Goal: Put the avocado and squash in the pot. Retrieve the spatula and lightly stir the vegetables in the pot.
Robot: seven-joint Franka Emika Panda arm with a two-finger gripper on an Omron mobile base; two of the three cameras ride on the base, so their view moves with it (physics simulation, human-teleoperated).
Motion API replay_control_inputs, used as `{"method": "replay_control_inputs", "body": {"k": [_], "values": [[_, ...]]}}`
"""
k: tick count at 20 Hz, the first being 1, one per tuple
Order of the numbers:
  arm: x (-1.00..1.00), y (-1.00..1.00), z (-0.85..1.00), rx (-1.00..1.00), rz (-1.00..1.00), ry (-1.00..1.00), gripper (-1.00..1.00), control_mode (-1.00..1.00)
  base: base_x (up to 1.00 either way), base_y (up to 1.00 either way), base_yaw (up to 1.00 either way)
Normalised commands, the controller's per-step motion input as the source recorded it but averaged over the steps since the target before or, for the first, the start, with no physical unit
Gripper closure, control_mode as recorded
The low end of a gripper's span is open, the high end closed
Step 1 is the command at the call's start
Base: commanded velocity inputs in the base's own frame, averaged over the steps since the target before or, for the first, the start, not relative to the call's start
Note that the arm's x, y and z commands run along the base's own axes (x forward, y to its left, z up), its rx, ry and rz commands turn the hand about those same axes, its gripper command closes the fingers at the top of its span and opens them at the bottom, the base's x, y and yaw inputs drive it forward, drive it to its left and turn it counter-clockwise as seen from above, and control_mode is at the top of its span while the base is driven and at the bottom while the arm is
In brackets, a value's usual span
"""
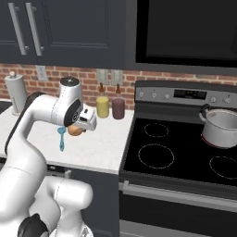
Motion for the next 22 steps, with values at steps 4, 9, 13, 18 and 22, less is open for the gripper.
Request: {"method": "replay_control_inputs", "body": {"k": [4, 9, 13, 18, 22], "values": [[0.0, 0.0, 0.0, 0.0, 0.0, 0.0, 1.0, 1.0, -0.09, -0.26, -0.03], [0.0, 0.0, 0.0, 0.0, 0.0, 0.0, 1.0, 1.0, 0.0, -0.43, -0.05], [0.0, 0.0, 0.0, 0.0, 0.0, 0.0, 1.0, 1.0, 0.0, -0.58, -0.05], [0.0, 0.0, 0.0, 0.0, 0.0, 0.0, 1.0, 1.0, 0.0, -0.59, -0.05], [0.0, 0.0, 0.0, 0.0, 0.0, 0.0, 1.0, 1.0, 0.01, -0.54, -0.01]]}}
